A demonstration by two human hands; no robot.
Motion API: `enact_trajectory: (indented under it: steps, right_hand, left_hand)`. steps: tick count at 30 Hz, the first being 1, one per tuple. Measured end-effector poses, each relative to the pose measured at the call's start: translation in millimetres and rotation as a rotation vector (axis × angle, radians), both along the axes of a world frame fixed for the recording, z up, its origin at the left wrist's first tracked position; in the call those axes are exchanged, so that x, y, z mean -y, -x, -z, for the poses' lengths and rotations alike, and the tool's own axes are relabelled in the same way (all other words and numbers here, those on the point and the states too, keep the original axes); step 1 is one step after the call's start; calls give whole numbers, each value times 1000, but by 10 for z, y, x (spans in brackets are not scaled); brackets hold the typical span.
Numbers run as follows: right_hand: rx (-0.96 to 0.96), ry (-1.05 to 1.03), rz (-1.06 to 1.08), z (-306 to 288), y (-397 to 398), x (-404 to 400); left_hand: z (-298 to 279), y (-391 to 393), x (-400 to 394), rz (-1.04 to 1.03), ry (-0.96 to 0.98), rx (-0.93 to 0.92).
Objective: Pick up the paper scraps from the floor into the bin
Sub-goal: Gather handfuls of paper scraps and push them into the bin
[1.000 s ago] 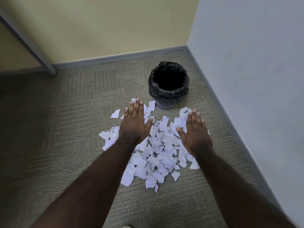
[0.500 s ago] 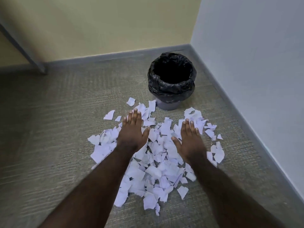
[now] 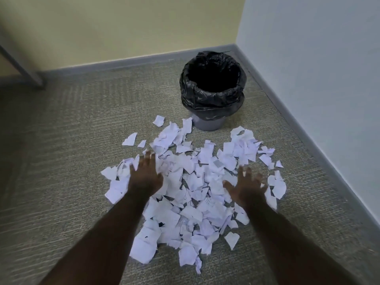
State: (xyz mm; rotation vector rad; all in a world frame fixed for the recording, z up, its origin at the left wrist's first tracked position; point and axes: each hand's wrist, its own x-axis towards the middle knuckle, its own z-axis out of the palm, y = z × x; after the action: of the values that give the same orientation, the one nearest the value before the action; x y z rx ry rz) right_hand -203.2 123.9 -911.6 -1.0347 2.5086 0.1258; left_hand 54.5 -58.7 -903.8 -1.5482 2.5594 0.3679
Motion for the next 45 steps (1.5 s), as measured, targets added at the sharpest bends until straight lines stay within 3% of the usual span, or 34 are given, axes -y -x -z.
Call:
enact_trajectory:
  steps: [5,9,18,23,35,45]
  right_hand:
    - [191,-92,372,304,164,-300]
    - [239,-50,447,481,158,-377]
    - [258,58,346,625,-90,-294]
    - [360,89,327,572,-285,-235]
    - [490,78,151,533,-740,-43]
    - [500,263,110,536,-1026,36]
  left_hand:
    - [319,-424,211,-323,-158,-49]
    - [561,-639,343,-405,-252,-80]
    - [733,-597,225,-420,-489,-195]
    - [682,-431,69,-399,-484,-269]
    - [643,-50,-302,-195,-485,-192]
    - [550,182,-558,-209,-759,-274]
